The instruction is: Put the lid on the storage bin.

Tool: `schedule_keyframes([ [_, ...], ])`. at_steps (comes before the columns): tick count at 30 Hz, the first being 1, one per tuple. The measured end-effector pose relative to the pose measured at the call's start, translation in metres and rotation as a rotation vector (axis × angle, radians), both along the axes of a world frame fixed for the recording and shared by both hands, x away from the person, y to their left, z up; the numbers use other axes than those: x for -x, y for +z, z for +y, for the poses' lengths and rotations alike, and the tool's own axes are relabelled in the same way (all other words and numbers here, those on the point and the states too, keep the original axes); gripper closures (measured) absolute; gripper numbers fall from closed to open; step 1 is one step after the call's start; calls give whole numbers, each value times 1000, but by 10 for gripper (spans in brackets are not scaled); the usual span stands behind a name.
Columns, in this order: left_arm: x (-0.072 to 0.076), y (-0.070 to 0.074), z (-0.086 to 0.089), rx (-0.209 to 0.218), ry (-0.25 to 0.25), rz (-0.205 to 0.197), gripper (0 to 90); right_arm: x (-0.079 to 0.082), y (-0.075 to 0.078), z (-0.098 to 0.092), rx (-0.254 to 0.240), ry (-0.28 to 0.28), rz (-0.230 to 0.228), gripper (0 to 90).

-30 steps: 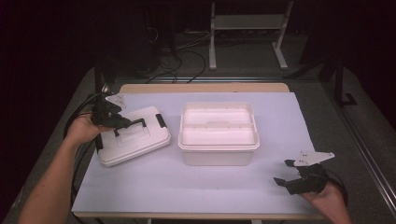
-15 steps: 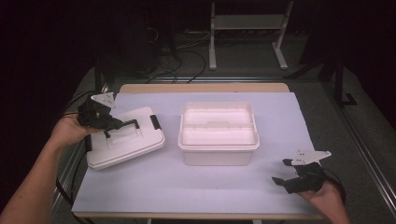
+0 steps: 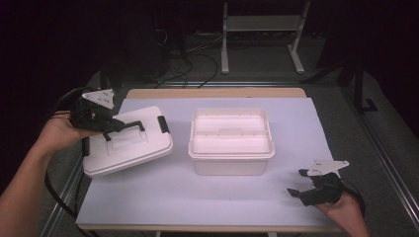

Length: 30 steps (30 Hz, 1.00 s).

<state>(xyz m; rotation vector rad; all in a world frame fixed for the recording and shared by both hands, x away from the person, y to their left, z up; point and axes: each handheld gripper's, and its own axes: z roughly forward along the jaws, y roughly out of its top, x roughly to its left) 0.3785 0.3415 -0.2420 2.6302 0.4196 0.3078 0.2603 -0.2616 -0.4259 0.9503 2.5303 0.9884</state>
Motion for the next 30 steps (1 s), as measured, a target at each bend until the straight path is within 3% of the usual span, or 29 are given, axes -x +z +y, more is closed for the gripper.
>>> schedule_keyframes([
  [15,11,46,-29,2,-74,-36,849,-2,0,1,-1,10,-6,212],
  [30,2,68,-76,13,-146,-44,849,-2,2,0,-11,9,-7,211],
])
